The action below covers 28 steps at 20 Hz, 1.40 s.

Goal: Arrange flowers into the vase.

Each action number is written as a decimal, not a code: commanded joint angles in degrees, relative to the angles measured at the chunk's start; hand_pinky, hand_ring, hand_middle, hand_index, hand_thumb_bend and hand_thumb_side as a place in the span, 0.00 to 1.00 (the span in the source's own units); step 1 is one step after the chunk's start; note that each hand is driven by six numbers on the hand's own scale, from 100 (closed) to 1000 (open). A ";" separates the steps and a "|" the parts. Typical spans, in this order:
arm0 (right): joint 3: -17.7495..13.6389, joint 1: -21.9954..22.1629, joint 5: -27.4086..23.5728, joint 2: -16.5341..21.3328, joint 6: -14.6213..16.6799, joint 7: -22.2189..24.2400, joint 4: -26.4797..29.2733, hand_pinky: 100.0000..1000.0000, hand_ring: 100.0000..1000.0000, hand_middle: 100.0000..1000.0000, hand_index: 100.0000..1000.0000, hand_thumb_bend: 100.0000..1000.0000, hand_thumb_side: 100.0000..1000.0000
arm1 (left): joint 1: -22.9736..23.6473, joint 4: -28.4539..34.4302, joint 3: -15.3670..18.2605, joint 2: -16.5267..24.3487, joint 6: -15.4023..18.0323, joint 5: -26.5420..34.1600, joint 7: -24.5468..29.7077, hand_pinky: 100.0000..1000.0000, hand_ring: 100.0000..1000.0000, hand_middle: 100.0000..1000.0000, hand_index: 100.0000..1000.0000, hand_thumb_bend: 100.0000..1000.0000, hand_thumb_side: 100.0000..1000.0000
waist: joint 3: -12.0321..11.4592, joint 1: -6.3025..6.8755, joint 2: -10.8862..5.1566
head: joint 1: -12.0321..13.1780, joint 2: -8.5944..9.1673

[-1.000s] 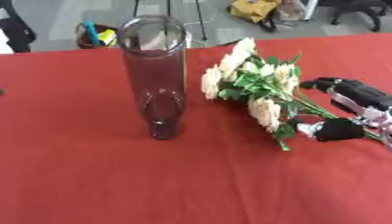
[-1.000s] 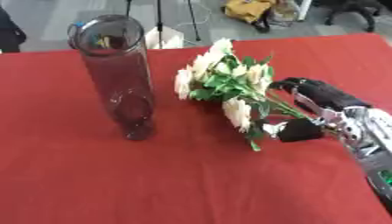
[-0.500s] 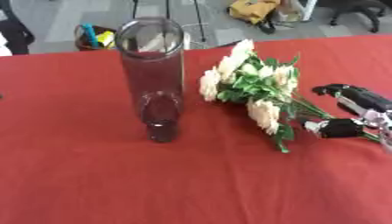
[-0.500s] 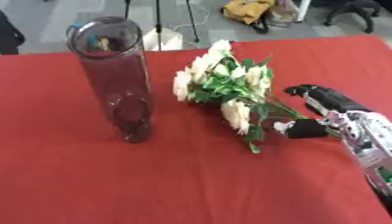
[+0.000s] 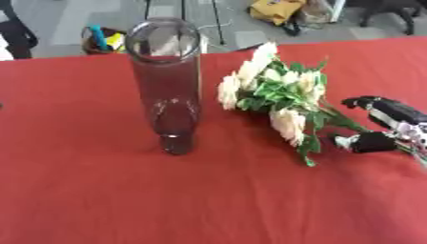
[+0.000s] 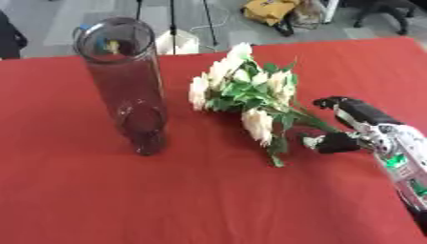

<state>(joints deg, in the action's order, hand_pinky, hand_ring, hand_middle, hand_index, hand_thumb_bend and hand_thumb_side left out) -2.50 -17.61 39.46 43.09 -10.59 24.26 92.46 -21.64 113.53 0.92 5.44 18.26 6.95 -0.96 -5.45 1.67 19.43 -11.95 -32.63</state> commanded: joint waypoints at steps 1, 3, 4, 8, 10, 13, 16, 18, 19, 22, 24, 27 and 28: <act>-0.66 -1.29 -2.40 1.86 0.70 -1.08 -1.24 0.91 1.00 0.81 0.94 0.26 0.55 | -0.44 1.06 -0.56 0.22 -0.11 -0.41 0.10 0.45 0.54 0.75 0.77 0.00 0.96 | -0.07 -0.14 -0.98 | -0.37 0.81; -0.31 -1.79 -3.15 2.20 1.05 -1.79 -1.80 0.90 1.00 0.80 0.94 0.26 0.55 | -0.43 1.06 -0.61 0.18 -0.13 -0.39 0.18 0.45 0.54 0.75 0.77 0.00 0.96 | -0.13 -0.15 -0.95 | -0.45 0.80; -0.05 -2.00 -3.22 2.44 1.26 -1.93 -2.00 0.89 1.00 0.80 0.94 0.26 0.55 | -0.44 1.06 -0.63 0.16 -0.14 -0.39 0.21 0.45 0.54 0.75 0.77 0.00 0.96 | -0.16 -0.18 -0.94 | -0.46 0.78; 0.87 -2.82 -2.46 3.18 1.90 -1.81 -3.25 0.89 1.00 0.80 0.93 0.26 0.54 | -0.52 1.06 -0.69 0.10 -0.19 -0.39 0.34 0.45 0.54 0.75 0.77 0.00 0.96 | -0.28 -0.29 -0.84 | -0.55 0.87; 1.29 -3.21 -1.98 3.41 2.08 -1.82 -4.08 0.88 1.00 0.79 0.92 0.26 0.53 | -0.52 1.06 -0.68 0.07 -0.22 -0.41 0.38 0.45 0.54 0.75 0.77 0.00 0.96 | -0.39 -0.32 -0.75 | -0.59 0.93; 1.69 -3.74 -1.57 3.55 2.42 -2.06 -4.99 0.87 1.00 0.77 0.90 0.25 0.53 | -0.54 1.06 -0.69 0.03 -0.21 -0.44 0.43 0.45 0.54 0.75 0.77 0.00 0.96 | -0.51 -0.35 -0.63 | -0.60 0.91; 2.15 -3.99 -1.12 3.70 3.04 -1.81 -5.47 0.86 1.00 0.77 0.90 0.24 0.51 | -0.59 1.06 -0.72 -0.02 -0.25 -0.49 0.52 0.45 0.54 0.75 0.77 0.00 0.97 | -0.55 -0.40 -0.51 | -0.59 0.86; 2.40 -4.08 -0.69 3.75 3.45 -1.34 -5.80 0.86 1.00 0.76 0.88 0.23 0.49 | -0.61 1.06 -0.75 -0.03 -0.28 -0.51 0.62 0.45 0.54 0.75 0.77 0.00 0.97 | -0.59 -0.40 -0.45 | -0.60 0.88; 2.43 -4.11 -0.47 3.76 3.56 -1.16 -5.96 0.84 0.98 0.74 0.87 0.22 0.49 | -0.61 1.06 -0.74 -0.03 -0.28 -0.53 0.65 0.45 0.54 0.75 0.77 0.00 0.97 | -0.62 -0.39 -0.42 | -0.62 0.88; 2.36 -4.24 -0.05 3.68 3.53 -1.15 -6.27 0.81 0.93 0.69 0.82 0.20 0.48 | -0.58 1.06 -0.74 -0.01 -0.28 -0.56 0.74 0.45 0.54 0.75 0.77 0.00 0.97 | -0.69 -0.35 -0.39 | -0.65 0.78; 2.38 -4.27 0.05 3.64 3.46 -1.29 -6.32 0.81 0.93 0.69 0.82 0.20 0.48 | -0.57 1.06 -0.74 -0.01 -0.29 -0.57 0.79 0.45 0.54 0.75 0.77 0.00 0.97 | -0.70 -0.34 -0.38 | -0.66 0.76; 2.41 -4.39 -0.06 3.85 3.58 -2.12 -5.26 0.76 0.86 0.59 0.76 0.17 0.48 | -0.54 1.06 -0.83 0.00 -0.38 -0.64 1.08 0.45 0.54 0.75 0.77 0.00 0.97 | -0.65 -0.37 -0.31 | -0.63 0.69; 2.50 -4.40 -0.11 3.95 3.67 -2.26 -4.83 0.76 0.87 0.60 0.77 0.17 0.49 | -0.53 1.06 -0.85 -0.01 -0.42 -0.65 1.17 0.45 0.54 0.75 0.77 0.00 0.97 | -0.65 -0.39 -0.30 | -0.65 0.67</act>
<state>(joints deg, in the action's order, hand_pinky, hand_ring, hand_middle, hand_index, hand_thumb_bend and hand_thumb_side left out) 0.29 -21.51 38.92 44.70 -6.98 22.38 86.43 -21.67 113.53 0.57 5.00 17.80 6.51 -0.14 -6.12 1.45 20.07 -12.46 -32.20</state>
